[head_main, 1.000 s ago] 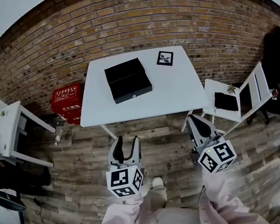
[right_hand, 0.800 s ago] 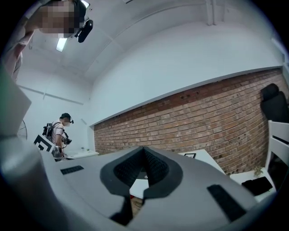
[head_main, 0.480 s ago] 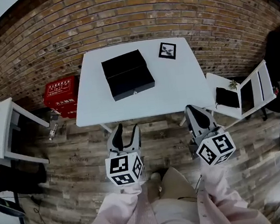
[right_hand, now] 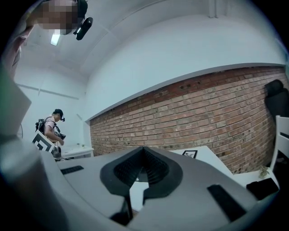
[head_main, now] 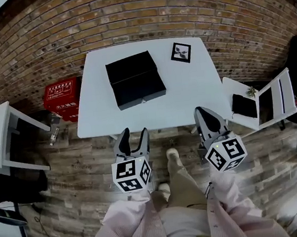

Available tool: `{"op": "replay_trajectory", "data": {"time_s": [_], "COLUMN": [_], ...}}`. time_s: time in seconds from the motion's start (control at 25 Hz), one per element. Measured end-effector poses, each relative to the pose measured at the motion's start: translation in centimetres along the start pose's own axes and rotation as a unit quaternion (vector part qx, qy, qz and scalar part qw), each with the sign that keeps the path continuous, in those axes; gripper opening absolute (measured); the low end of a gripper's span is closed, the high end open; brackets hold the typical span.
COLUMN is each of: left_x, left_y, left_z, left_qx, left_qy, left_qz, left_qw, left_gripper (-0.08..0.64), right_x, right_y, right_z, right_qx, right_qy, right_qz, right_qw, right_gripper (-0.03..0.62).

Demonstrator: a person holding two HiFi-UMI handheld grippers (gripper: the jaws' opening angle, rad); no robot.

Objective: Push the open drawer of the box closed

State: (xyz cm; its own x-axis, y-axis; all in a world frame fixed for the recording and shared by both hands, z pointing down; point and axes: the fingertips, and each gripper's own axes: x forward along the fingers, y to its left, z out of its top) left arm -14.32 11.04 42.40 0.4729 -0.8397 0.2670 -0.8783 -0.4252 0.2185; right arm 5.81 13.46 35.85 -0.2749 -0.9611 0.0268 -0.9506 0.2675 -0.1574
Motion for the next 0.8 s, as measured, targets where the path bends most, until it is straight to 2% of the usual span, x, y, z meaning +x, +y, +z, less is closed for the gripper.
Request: {"op": "replay_trajectory", "data": {"time_s": [0.36, 0.56, 0.8], "left_x": [7.7, 11.9, 15.2], "left_y": [1.9, 2.3, 3.1], "left_z": [-1.7, -3.5, -5.0], "left_qx": [-0.043, -0.073, -0.097], "left_qy": [0.038, 0.075, 0.100], "left_qz": [0.042, 0.068, 0.101], "left_qw": [0.9975, 0.9921, 0.9850], "left_gripper": [0.239, 0.236, 0.232], "right_x": [8.6, 13.1, 17.2], "right_y": [-4.0, -6.5, -8.3], "right_z": [-0.3, -0.4, -1.1], "right_qx": [-0.012, -0.014, -0.010], "right_qy": [0.024, 0.040, 0.057], "right_qz": [0.045, 0.078, 0.113], "right_qw": [0.999, 0.996, 0.992], "right_gripper": [0.003, 0.003, 0.003]}}
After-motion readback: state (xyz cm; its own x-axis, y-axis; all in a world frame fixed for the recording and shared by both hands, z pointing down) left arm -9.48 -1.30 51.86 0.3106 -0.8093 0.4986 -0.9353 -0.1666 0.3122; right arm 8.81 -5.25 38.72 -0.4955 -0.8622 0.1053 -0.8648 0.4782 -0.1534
